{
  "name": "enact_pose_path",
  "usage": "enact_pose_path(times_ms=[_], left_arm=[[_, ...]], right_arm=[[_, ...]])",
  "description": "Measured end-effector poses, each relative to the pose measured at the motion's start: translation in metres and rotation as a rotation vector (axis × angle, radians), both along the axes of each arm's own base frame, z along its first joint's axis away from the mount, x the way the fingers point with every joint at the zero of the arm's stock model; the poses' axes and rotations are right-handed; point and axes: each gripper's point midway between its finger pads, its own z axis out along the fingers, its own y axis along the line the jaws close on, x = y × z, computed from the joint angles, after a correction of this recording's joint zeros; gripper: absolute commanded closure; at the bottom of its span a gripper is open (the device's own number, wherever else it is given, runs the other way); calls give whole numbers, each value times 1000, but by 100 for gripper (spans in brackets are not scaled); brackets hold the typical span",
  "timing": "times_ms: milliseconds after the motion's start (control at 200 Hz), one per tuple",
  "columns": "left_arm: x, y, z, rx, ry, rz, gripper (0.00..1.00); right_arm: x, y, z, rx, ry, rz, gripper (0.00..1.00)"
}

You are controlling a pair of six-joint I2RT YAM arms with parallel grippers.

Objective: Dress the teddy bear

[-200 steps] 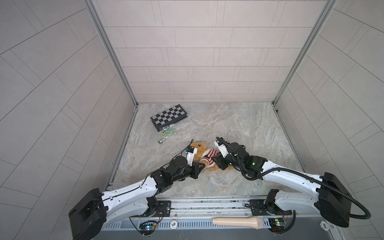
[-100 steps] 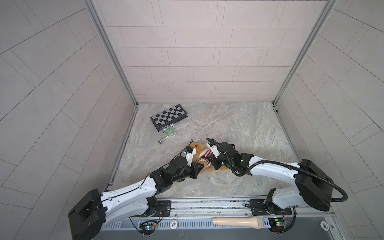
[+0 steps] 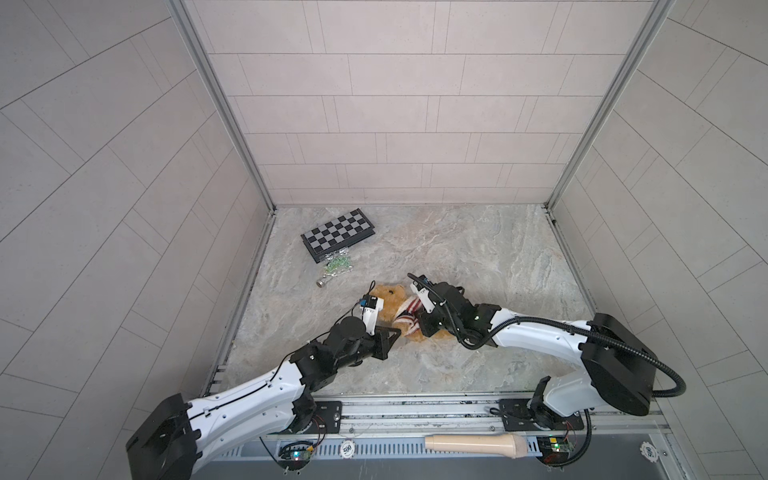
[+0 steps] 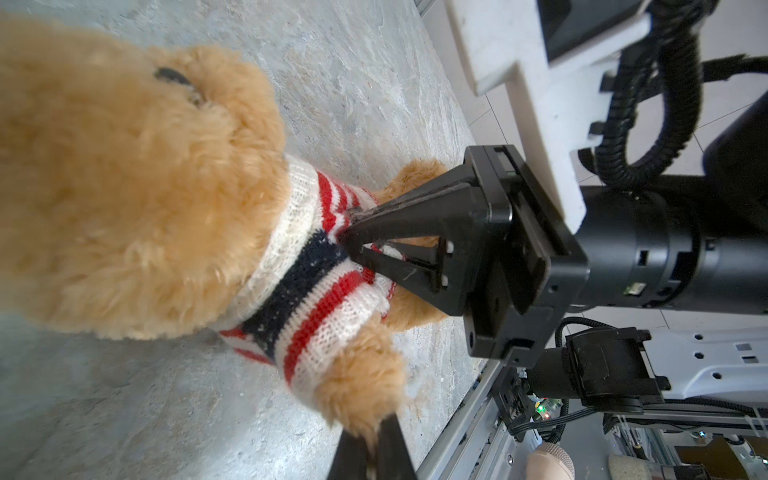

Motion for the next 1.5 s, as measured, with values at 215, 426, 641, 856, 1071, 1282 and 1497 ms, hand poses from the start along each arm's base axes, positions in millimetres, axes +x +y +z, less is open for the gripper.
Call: enact_pose_path(times_ms=[215, 426, 641, 856, 1071, 1282, 1497], left_arm=[[-1, 2, -1, -19, 0, 6, 100], [-2, -6, 3, -50, 5, -22, 100], [-3, -13, 16, -83, -11, -50, 100], [-2, -12, -2, -27, 31, -37, 100], [0, 1, -20, 42, 59, 11, 100], [-2, 19, -34, 135, 66, 47, 81], [-4, 33, -37, 181, 61, 67, 63]], right_arm=[[-1, 1, 1, 0, 9, 4, 100], [-11, -6, 14, 34, -34, 34, 85], [-33, -19, 46, 143, -161, 108, 67], [-40, -23, 55, 168, -198, 137, 65], [-33, -21, 55, 146, -194, 121, 65], [-13, -14, 68, 97, -203, 71, 65], [0, -10, 65, 43, -188, 42, 65]])
